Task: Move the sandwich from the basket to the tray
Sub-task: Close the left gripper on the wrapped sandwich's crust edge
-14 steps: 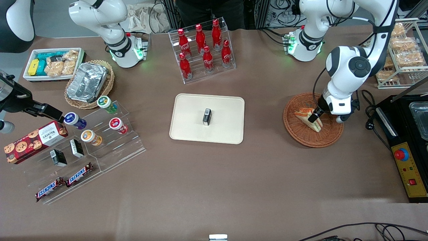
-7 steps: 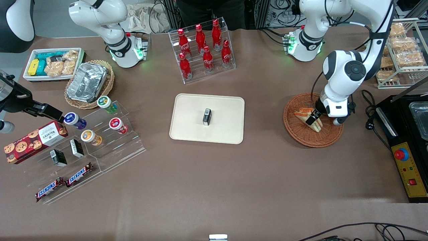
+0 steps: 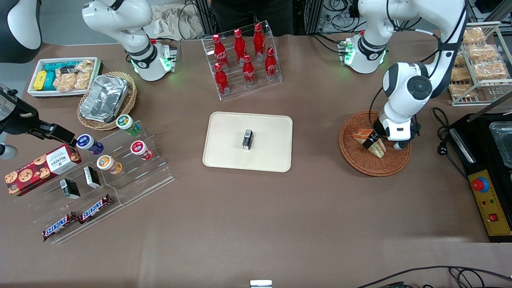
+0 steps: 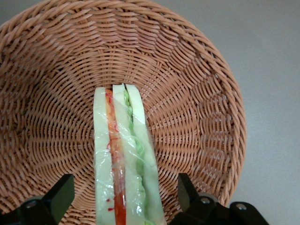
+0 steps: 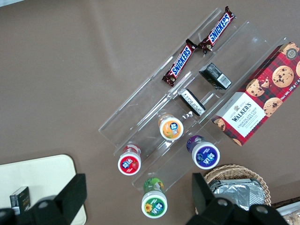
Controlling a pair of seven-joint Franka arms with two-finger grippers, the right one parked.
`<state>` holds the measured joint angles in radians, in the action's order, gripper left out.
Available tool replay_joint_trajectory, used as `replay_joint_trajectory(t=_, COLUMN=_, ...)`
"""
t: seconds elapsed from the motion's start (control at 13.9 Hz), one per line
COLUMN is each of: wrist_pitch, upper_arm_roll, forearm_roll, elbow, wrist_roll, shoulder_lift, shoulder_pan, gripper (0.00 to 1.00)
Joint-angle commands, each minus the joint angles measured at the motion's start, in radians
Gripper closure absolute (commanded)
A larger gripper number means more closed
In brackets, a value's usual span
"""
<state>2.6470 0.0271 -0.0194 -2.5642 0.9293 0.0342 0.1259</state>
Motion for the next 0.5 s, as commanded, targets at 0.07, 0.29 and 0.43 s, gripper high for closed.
replay_joint_trajectory(t=0.07, wrist_pitch=0.019, upper_arm_roll=0.002, forearm_roll=-0.008, elbow=-0.011, wrist_roll=0.000, shoulder_lift=-0.002, shoulder_pan=0.001, gripper=0.77)
replay_joint_trajectory(t=0.29, wrist_pitch=0.018, upper_arm_roll=0.002, forearm_roll=-0.007, elbow=-0.008, wrist_roll=-0.006, shoulder_lift=-0.002, shoulder_pan=0.003, gripper=1.00)
replay_joint_trajectory(t=0.43, wrist_pitch=0.013, upper_arm_roll=0.002, forearm_roll=0.002, elbow=0.004, wrist_roll=-0.004, shoulder_lift=-0.011, shoulder_pan=0.003, gripper=1.00)
